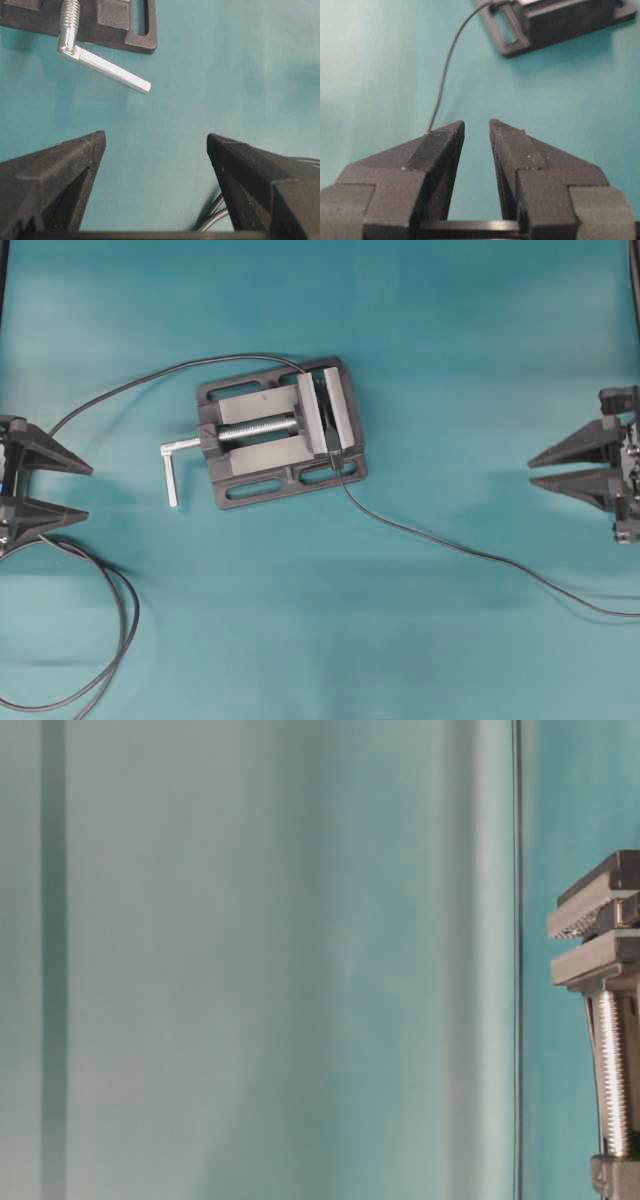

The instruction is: Insert the USB cable into the fixed female connector.

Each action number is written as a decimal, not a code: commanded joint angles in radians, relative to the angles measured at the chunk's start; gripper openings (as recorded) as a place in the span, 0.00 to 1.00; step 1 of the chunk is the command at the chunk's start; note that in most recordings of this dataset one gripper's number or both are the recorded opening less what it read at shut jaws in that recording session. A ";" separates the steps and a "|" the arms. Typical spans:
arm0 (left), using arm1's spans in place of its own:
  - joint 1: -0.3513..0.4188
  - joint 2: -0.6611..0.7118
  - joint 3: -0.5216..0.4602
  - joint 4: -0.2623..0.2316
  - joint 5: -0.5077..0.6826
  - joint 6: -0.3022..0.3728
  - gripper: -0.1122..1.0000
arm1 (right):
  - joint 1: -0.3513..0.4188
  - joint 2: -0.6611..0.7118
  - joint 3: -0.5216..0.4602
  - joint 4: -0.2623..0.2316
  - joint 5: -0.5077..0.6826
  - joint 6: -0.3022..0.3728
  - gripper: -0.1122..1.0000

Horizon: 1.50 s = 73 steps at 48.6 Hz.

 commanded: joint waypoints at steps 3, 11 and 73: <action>0.003 0.014 -0.011 0.005 -0.005 -0.012 1.00 | -0.002 0.006 -0.008 -0.005 0.100 0.002 0.41; 0.003 0.014 -0.011 0.003 -0.003 -0.012 1.00 | -0.002 0.005 -0.002 -0.006 0.305 0.000 0.41; 0.003 0.014 -0.011 0.003 -0.003 -0.012 1.00 | -0.002 0.005 -0.021 -0.448 0.307 -0.048 0.41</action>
